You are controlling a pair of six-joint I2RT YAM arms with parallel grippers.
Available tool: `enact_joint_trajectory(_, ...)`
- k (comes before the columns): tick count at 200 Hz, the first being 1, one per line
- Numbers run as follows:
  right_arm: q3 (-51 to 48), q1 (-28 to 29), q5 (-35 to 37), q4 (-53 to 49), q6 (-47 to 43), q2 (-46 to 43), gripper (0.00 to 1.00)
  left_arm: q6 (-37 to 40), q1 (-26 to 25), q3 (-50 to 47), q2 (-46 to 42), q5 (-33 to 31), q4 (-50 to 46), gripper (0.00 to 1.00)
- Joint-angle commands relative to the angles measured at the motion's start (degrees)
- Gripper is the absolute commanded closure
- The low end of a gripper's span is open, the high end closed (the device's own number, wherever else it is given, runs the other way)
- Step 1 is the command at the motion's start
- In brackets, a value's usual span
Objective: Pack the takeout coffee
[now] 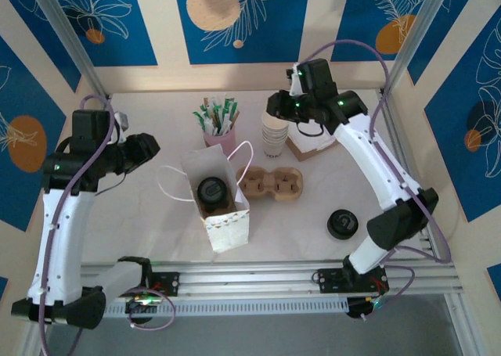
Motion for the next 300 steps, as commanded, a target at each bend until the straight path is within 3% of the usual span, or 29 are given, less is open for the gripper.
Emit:
enact_joint_trajectory(1,5.66,-0.1,-10.64,4.49,-4.84,3.82,0.74,1.13,-0.28,3.11,2.74,1.97,1.14,0.62)
enact_joint_trajectory(24,11.65,0.69,-13.7,2.75,-5.5,9.51,0.78,0.72,-0.52,4.09,5.87,2.78,3.47,0.62)
enact_joint_trajectory(56,15.36,4.56,-13.96,2.06,-11.98,14.71,0.73,1.15,-0.55,6.51,9.84,2.73,4.8,0.61)
enact_joint_trajectory(129,26.45,9.12,-5.75,-4.91,-15.61,25.62,0.67,3.35,-0.53,8.35,14.13,3.48,4.35,0.56)
enact_joint_trajectory(189,26.21,9.66,1.01,-5.13,-16.85,25.39,0.64,2.62,-0.59,5.96,12.07,3.29,5.12,0.53)
enact_joint_trajectory(300,22.41,10.32,0.26,-4.24,-16.79,25.54,0.67,1.76,-0.63,5.35,11.2,4.7,4.87,0.52)
